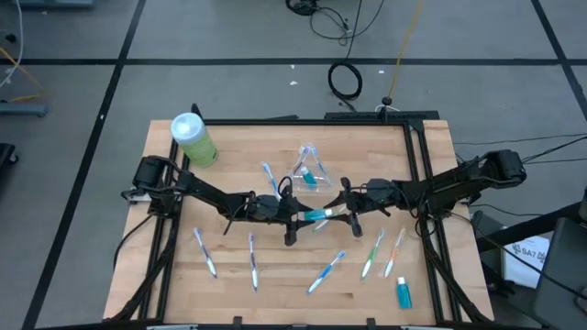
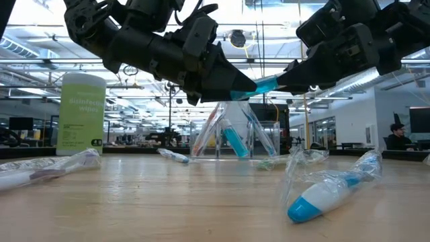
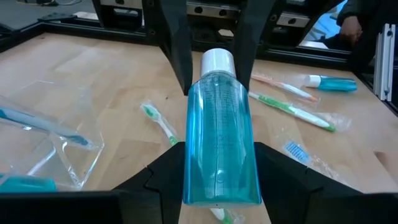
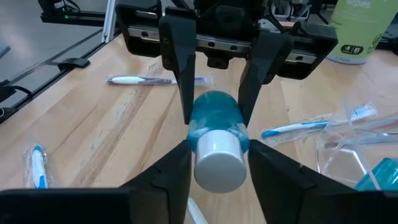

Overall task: Pick & Place toothbrushing station
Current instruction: Put the left small mouthwash bottle into the middle section of the transparent organizer

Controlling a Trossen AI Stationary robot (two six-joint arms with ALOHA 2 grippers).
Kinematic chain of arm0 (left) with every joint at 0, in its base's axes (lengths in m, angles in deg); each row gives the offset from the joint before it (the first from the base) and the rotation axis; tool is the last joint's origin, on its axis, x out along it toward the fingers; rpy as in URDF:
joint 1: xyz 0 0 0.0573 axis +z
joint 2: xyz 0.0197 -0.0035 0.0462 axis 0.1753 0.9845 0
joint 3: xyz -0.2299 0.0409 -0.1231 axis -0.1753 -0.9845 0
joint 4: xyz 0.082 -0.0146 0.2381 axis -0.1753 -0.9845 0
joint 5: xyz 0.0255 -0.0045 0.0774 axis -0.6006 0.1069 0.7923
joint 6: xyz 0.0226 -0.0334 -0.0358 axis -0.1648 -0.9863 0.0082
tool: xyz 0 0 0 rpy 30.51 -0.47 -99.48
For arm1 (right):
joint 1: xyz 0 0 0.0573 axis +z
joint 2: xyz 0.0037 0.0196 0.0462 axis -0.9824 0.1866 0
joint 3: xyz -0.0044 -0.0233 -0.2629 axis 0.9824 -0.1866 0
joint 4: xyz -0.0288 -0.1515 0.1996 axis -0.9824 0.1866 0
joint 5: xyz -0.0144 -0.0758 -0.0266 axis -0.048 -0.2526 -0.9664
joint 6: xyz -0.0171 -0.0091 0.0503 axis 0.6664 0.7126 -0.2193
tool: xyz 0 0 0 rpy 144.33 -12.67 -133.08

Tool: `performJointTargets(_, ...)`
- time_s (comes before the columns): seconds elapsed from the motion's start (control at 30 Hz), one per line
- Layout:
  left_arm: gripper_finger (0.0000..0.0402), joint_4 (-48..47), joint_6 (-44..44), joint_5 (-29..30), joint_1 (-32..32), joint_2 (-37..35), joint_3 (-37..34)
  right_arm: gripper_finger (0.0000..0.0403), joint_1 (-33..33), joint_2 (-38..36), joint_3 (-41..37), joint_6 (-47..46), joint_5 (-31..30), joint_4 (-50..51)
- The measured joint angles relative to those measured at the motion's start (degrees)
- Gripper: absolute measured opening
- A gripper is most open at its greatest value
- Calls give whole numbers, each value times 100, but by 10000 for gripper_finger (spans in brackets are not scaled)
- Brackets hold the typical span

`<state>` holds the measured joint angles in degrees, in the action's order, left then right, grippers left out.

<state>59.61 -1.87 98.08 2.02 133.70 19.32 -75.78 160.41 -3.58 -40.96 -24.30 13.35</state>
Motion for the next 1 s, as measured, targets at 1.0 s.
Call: performJointTargets(1.0,238,-76,-189,96,7,2,9,104,0,3,4,1,36,22)
